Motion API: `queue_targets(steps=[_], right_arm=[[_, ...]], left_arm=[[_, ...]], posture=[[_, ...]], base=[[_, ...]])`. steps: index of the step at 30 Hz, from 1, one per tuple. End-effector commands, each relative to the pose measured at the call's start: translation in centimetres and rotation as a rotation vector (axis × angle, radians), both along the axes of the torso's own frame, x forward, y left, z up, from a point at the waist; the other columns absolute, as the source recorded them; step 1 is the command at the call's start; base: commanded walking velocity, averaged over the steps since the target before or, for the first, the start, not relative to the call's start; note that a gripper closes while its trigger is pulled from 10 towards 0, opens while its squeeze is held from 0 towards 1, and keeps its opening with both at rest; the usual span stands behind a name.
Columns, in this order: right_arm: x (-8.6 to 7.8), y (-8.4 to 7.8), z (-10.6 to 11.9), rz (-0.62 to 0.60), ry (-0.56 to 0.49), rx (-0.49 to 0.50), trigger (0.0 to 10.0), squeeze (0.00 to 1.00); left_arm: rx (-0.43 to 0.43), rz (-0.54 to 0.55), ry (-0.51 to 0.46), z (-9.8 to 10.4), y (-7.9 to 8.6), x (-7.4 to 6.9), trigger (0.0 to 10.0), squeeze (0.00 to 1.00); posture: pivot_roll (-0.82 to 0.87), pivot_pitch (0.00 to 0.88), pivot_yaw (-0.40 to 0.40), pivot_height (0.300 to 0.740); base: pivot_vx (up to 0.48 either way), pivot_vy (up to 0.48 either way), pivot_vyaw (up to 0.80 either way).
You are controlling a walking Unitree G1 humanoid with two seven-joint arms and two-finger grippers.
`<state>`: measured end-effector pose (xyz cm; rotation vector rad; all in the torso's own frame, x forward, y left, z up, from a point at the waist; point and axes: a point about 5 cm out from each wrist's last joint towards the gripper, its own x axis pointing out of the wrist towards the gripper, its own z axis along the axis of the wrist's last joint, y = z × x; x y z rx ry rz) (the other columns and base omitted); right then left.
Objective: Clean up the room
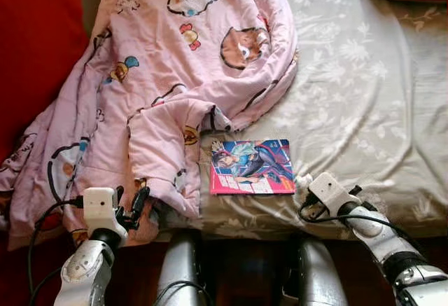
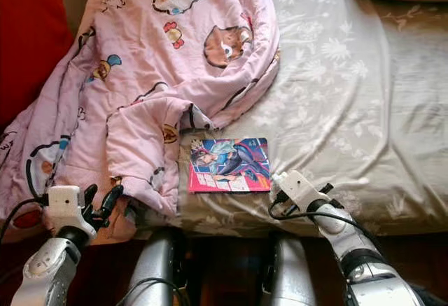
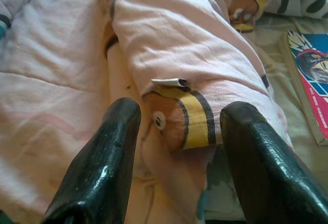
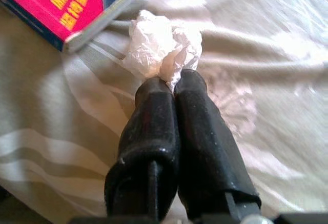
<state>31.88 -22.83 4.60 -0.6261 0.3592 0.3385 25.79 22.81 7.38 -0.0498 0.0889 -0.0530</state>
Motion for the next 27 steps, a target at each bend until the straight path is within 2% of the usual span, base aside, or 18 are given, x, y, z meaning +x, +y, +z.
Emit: queue_targets(steps=[1,2,3,4,5,6,7,8,9,10,11,14,16,20,22,27], right_arm=[[-1.4,-0.9,-0.8,-0.099,-0.062,0.093,0.0,0.0],[-1.4,-0.9,-0.8,-0.099,-0.062,0.093,0.0,0.0],[-1.7,-1.2,-0.7,-0.143,-0.101,0.15,0.0,0.0],[-2.3,-1.4,-0.5,-0.241,-0.18,0.324,0.0,0.0],[-2.3,-1.4,-0.5,-0.241,-0.18,0.324,0.0,0.0],[-2.9,-1.6,-0.6,-0.313,-0.225,0.44,0.0,0.0],[-3.2,-1.7,-0.7,-0.348,-0.244,0.487,0.0,0.0],[-3.2,-1.7,-0.7,-0.348,-0.244,0.487,0.0,0.0],[-4.0,-2.0,-1.3,-0.459,-0.268,0.596,3.8,0.0],[-4.5,-2.1,-1.7,-0.503,-0.269,0.633,8.2,0.0],[-4.9,-2.1,-2.1,-0.531,-0.265,0.654,10.0,0.0],[-5.8,-2.2,-3.3,-0.593,-0.238,0.68,10.0,0.0],[-7.0,-2.5,-4.7,-0.675,-0.186,0.627,10.0,0.0],[-8.1,-2.6,-6.0,-0.758,-0.131,0.622,10.0,0.0],[-8.5,-2.4,-6.6,-0.772,-0.099,0.636,10.0,0.0],[-10.0,-1.3,-8.6,-0.764,0.067,0.621,10.0,0.0]], left_arm=[[0.003,0.033,0.055,-1.7,0.5,-0.4,10.0,0.0],[0.003,0.033,0.055,-1.7,0.5,-0.4,10.0,0.0],[0.001,0.036,0.062,-2.0,0.5,-0.4,10.0,0.0],[0.003,0.04,0.08,-2.6,0.5,-0.3,10.0,0.0],[0.003,0.04,0.08,-2.6,0.5,-0.3,10.0,0.0],[0.007,0.045,0.096,-3.1,0.5,-0.3,10.0,0.0],[0.008,0.05,0.102,-3.4,0.6,-0.3,10.0,0.0],[0.008,0.05,0.102,-3.4,0.6,-0.3,10.0,0.0],[0.008,0.066,0.122,-4.0,0.8,-0.2,10.0,0.0],[0.01,0.074,0.134,-4.4,0.9,-0.3,10.0,0.0],[0.011,0.081,0.145,-4.7,1.0,-0.3,10.0,0.0],[0.007,0.096,0.167,-5.2,1.2,-0.2,10.0,0.0],[0.007,0.1,0.2,-5.9,1.2,-0.1,10.0,0.0],[0.001,0.105,0.243,-6.7,1.2,-0.2,10.0,0.0],[0.009,0.099,0.267,-7.1,1.2,-0.2,10.0,0.0],[0.05,0.093,0.34,-8.3,1.7,-0.7,10.0,0.0]], posture=[[0.08,0.199,0.073,0.61],[0.08,0.199,0.073,0.61],[0.08,0.199,0.073,0.61],[0.07,0.169,0.069,0.61],[0.07,0.169,0.069,0.61],[0.06,0.147,0.068,0.61],[0.05,0.141,0.067,0.61],[0.05,0.141,0.067,0.61],[0.04,0.119,0.064,0.61],[0.04,0.103,0.062,0.61],[0.04,0.098,0.062,0.61],[0.03,0.08,0.065,0.61],[0.02,0.054,0.069,0.61],[0.01,0.028,0.074,0.61],[0.01,0.018,0.072,0.62],[0.02,0.0,0.067,0.645]], base=[[0.0,0.0,0.0],[0.0,0.0,0.0],[0.0,0.0,0.0],[0.0,0.0,0.0],[0.0,0.0,0.0],[0.0,0.0,0.0],[0.0,0.0,0.0],[0.0,0.0,0.0],[0.0,0.0,0.0],[0.0,0.0,0.0],[0.0,0.0,0.0],[0.0,0.0,0.0],[0.0,0.0,0.0],[0.0,0.0,0.0],[0.0,0.0,0.0],[0.0,0.0,0.0]])
